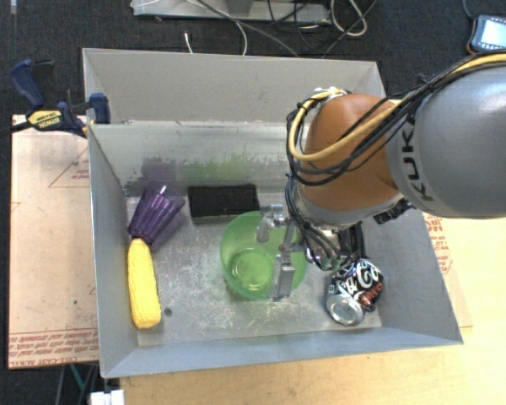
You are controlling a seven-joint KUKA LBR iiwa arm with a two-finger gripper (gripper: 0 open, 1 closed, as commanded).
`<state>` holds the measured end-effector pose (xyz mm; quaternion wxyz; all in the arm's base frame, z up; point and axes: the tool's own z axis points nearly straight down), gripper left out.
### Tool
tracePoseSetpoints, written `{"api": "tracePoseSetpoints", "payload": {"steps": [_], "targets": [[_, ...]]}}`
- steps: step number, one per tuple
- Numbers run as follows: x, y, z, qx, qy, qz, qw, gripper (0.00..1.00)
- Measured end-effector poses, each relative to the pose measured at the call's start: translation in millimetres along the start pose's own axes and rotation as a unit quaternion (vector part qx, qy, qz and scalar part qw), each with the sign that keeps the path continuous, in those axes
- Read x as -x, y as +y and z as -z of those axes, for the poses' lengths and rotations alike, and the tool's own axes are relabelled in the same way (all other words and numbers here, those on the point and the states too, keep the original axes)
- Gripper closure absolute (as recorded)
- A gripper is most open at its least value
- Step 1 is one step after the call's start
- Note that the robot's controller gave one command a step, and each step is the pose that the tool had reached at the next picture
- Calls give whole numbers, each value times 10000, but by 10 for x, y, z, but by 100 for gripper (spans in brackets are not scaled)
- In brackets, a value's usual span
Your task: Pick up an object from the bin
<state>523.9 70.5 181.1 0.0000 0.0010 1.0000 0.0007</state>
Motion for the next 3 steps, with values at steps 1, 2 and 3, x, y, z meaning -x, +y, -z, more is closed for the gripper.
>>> {"api": "tracePoseSetpoints", "payload": {"steps": [1, 2, 3], "targets": [[0, 0, 0, 0, 0, 0, 10000, 0], [10, 588, -519, 6, -11, 2003, 9797, 0], [-187, -36, -740, 3, -6, 2296, 9733, 100]]}}
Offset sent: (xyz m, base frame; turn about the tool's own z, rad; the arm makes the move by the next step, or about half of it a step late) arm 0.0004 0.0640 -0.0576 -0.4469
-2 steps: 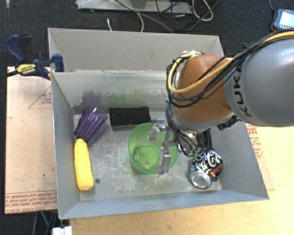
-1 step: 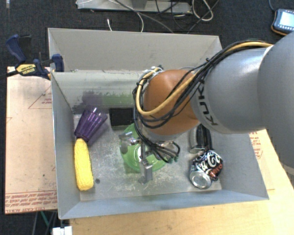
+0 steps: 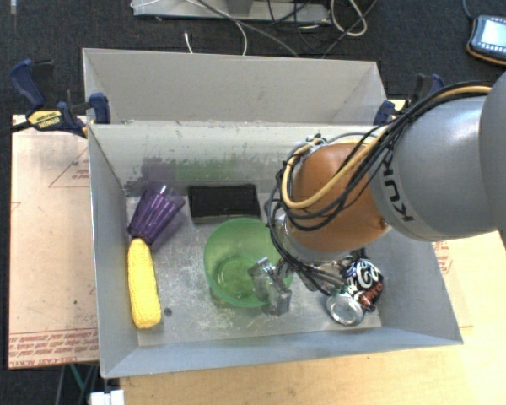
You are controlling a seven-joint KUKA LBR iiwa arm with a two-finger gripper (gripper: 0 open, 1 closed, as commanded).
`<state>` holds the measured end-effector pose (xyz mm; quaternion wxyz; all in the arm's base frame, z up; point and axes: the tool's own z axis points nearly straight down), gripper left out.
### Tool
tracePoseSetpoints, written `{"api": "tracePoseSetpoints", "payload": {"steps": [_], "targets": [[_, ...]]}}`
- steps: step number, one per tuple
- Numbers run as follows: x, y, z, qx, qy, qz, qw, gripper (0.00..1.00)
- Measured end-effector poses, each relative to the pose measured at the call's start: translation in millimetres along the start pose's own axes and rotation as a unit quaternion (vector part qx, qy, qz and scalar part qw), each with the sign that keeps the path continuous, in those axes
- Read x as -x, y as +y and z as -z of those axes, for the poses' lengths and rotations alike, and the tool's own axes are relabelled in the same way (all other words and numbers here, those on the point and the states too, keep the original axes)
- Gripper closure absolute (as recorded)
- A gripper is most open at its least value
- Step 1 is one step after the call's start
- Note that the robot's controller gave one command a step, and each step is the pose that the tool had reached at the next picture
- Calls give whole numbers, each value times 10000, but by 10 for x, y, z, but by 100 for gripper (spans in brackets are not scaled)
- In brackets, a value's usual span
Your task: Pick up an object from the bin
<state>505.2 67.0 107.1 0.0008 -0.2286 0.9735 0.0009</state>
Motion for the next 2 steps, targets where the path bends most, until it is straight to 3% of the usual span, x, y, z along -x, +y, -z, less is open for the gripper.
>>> {"api": "tracePoseSetpoints", "payload": {"steps": [1, 2], "targets": [[0, 0, 0, 1, 0, -1, 10000, 100], [189, 6, 1139, -1, -22, 3, 10000, 100]]}}
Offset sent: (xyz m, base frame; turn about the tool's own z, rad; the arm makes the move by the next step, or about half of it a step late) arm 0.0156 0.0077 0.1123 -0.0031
